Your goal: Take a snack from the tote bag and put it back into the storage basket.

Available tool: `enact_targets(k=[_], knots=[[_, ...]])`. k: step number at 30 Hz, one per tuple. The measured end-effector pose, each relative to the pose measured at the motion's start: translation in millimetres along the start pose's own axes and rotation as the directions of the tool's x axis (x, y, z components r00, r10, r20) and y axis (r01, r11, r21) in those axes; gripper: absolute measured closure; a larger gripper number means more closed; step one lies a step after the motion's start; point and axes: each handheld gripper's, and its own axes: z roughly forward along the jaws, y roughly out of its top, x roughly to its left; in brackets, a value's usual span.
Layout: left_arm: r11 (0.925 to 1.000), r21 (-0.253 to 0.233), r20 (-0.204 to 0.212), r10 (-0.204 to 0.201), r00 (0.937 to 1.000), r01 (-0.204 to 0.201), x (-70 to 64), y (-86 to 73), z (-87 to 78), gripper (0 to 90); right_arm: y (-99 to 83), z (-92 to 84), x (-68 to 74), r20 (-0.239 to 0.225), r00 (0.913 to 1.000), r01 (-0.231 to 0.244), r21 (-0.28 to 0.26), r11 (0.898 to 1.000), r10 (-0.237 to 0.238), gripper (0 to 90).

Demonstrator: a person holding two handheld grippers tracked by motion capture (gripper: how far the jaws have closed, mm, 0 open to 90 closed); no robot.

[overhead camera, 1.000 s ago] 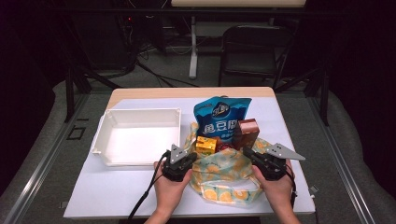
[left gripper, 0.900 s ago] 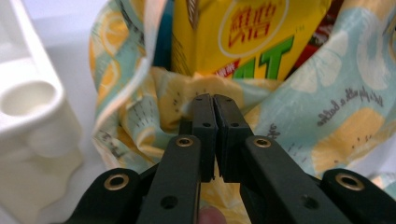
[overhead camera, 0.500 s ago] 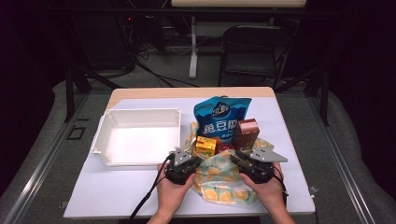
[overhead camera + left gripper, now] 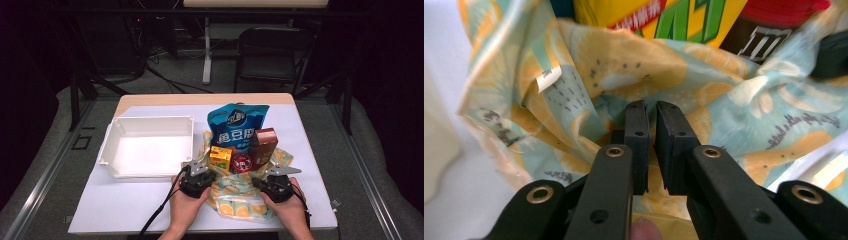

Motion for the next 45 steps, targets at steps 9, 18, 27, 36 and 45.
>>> enact_targets(k=[9,18,27,36,45], knots=[[0.9998,-0.021,0.004,0.001,1.0000,0.000,1.0,2.2,-7.4,80.4,-1.0,-9.3,-6.0,-0.061,0.9981,-0.009,-0.060,0.998,0.005,74.4],[0.9822,-0.188,-0.045,-0.002,0.9990,-0.007,2.1,12.3,-39.8,68.4,7.9,-52.8,-18.4,0.081,0.9957,-0.019,-0.301,0.953,0.045,63.2],[0.9880,-0.152,-0.099,-0.041,0.9943,0.026,7.1,14.2,-25.3,65.0,17.7,-36.2,-50.4,0.145,0.9750,-0.109,-0.351,0.930,0.168,66.2],[0.9972,-0.068,-0.108,-0.037,0.9935,0.030,6.3,6.2,-5.6,85.0,15.0,1.0,-66.4,0.137,0.9677,-0.183,-0.197,0.963,0.211,87.7],[0.9986,0.022,-0.080,-0.047,0.9957,0.049,10.9,2.3,3.7,89.5,7.8,10.7,-75.8,0.158,0.9592,-0.219,-0.109,0.970,0.234,84.5]])
